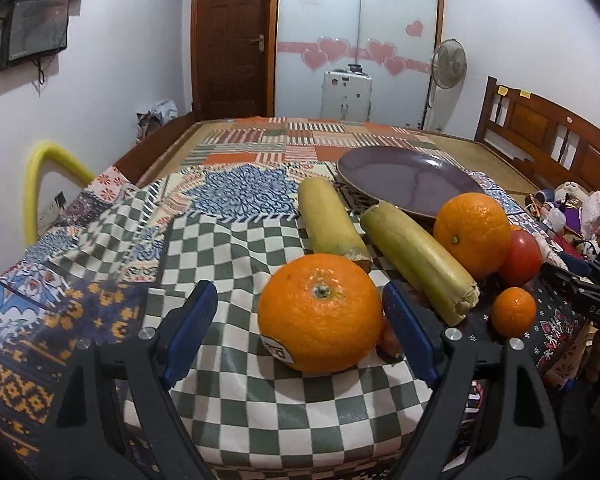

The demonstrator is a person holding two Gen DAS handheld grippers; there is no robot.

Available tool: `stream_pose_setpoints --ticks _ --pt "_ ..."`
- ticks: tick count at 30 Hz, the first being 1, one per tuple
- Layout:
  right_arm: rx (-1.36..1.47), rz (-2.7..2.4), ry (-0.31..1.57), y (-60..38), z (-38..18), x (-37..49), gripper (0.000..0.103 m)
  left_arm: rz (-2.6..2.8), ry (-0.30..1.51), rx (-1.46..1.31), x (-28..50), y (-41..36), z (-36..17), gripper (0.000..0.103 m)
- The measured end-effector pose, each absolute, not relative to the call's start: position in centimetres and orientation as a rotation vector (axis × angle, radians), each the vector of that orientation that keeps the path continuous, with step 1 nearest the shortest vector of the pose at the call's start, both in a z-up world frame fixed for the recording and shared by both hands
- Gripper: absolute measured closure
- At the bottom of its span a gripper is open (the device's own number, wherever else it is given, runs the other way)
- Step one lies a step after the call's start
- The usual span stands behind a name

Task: Organize fruits
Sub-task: 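Grasp the large orange with left gripper while right gripper grasps the pink segment, then place the orange on the purple plate with left gripper while right gripper adds segment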

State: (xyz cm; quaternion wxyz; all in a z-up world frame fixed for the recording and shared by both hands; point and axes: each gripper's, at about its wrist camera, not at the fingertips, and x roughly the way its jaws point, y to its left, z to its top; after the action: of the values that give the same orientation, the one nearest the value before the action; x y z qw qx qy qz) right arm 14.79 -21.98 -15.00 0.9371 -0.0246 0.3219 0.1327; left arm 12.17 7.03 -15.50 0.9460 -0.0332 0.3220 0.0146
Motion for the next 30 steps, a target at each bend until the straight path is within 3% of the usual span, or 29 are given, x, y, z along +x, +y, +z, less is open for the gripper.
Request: stream_pose_setpoints --ticks 4,9,16,30 --pt "-0.023 0.291 0.657 -22.5 -14.8 14.8 0.06 0.026 0.679 -0.088 12.8 7.0 -16.0 0.018" --pt "-0.02 0.295 0.654 -22.5 -14.7 14.9 0.063 -0.024 0.699 -0.12 13.2 6.9 -16.2 0.037" --pt "-0.018 0.299 0.615 -22.9 -13.3 14.9 0.081 -0.016 0.7 -0.093 13.1 6.4 -15.9 0.038" --pt "0.009 0.333 0.565 -23.3 -11.3 15.0 0.082 -0.037 0.596 -0.078 11.7 6.0 -11.3 0.038"
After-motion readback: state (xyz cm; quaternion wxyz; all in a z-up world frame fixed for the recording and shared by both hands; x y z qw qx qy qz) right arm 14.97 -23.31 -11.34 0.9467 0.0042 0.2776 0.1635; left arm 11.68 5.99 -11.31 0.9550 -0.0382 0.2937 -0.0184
